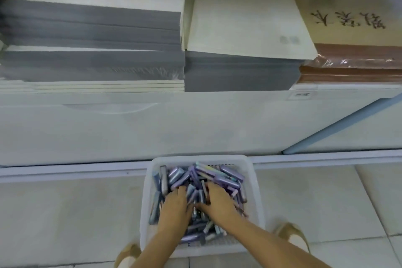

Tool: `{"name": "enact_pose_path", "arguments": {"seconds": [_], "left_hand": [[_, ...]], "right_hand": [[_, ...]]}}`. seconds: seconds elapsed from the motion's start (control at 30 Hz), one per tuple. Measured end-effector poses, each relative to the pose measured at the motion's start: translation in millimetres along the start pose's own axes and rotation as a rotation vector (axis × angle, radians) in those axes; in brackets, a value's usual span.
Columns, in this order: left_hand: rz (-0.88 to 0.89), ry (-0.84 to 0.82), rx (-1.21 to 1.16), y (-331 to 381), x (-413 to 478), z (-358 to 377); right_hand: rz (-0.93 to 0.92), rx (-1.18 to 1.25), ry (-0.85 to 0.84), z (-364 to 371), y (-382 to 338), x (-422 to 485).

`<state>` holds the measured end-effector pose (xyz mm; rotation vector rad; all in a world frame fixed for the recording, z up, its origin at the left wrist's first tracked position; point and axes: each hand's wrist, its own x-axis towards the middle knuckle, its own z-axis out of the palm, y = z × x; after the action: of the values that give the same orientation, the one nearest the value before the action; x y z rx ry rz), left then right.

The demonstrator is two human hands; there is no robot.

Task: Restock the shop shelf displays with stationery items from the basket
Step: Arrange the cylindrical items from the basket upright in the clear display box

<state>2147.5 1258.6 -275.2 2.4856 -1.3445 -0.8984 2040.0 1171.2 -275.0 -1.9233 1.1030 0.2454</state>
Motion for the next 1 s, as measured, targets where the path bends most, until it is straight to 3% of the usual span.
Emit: {"name": "enact_pose_path", "arguments": {"seconds": [0.17, 0.3, 0.47, 0.6, 0.83, 1.0], "left_hand": [[-0.013, 0.007, -0.169, -4, 1, -5], [-0.128, -0.01, -0.467, -6, -8, -19], [-0.268, -0.019, -0.935, -13, -24, -33], [-0.352, -0.051, -1.177, -10, -35, -36], [-0.199, -0.193, -1.282, -8, -48, -42], [-0.153, -0.264, -1.159, -23, -52, -42]], "right_hand": [[-0.033, -0.066, 0.113, 3, -2, -2], [-0.1, -0.175, 0.058, 4, -1, -11], [0.019, 0.355, 0.065, -16, 0, -16], [0.065, 0.752, -0.019, -25, -17, -16], [-0.041, 0.745, -0.072, -14, -33, -27], [-0.026, 0.62, -0.092, -8, -30, -21]]}}
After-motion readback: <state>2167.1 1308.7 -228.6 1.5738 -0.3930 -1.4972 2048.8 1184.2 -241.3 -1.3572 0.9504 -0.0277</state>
